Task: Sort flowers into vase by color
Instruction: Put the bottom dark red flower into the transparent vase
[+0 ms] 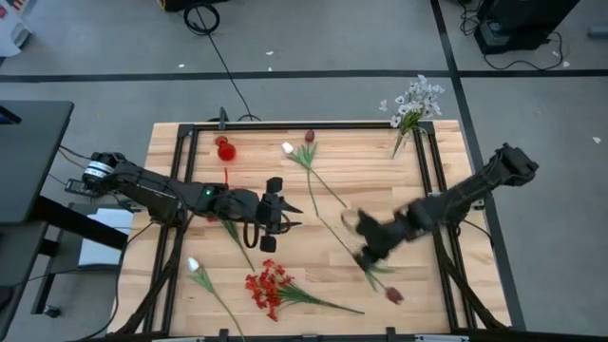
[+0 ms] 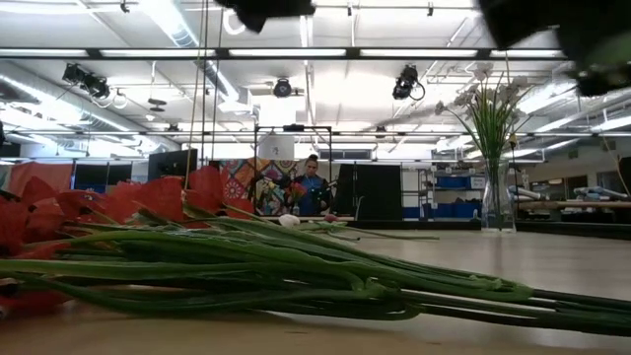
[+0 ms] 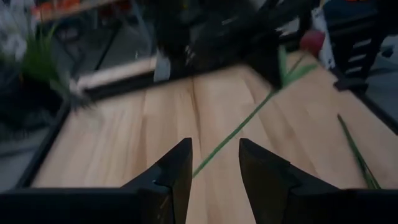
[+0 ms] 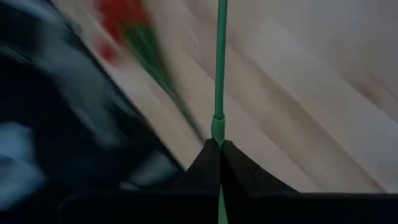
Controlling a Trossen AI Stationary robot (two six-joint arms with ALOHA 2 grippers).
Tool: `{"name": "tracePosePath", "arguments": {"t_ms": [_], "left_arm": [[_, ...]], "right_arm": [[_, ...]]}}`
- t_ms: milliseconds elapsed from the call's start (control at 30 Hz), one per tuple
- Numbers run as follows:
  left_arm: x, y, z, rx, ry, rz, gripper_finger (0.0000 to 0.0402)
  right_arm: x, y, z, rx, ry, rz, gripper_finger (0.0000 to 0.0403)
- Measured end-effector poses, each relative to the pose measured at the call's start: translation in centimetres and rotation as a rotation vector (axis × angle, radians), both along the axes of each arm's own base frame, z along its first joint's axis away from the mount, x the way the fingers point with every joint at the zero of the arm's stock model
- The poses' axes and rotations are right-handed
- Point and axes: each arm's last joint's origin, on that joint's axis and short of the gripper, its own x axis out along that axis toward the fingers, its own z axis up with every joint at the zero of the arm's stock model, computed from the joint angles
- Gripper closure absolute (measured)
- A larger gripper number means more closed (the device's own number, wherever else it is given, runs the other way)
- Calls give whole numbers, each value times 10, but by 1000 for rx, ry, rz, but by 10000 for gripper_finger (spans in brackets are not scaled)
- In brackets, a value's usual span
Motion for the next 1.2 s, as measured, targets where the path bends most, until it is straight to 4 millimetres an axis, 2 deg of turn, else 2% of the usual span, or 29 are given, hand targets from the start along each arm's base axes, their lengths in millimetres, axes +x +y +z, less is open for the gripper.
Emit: {"name": "tracePosePath", "arguments": {"t_ms": [133, 233, 400, 567, 767, 967, 1067, 1200], "left_arm": [[2, 3, 3, 10, -33, -6, 264], [2, 5, 3, 83, -30, -34, 264], [5, 6, 2, 232, -38, -85, 264], [29, 16, -10, 384, -98, -75, 264], [38, 26, -26, 426, -23, -67, 264], [39, 35, -28, 424, -12, -40, 270], [39, 38, -28, 427, -5, -31, 301], [36, 37, -34, 487, 64, -76, 382]], "right_arm": [[24, -33, 18, 122, -179, -129, 386], [36, -52, 28, 182, -295, -174, 387], [44, -77, 35, 252, -351, -230, 389], [46, -96, 38, 295, -373, -259, 389], [48, -104, 42, 342, -397, -294, 389], [48, -105, 41, 354, -387, -318, 389], [49, -106, 41, 327, -398, -353, 385], [49, -107, 41, 293, -412, -397, 359]]}}
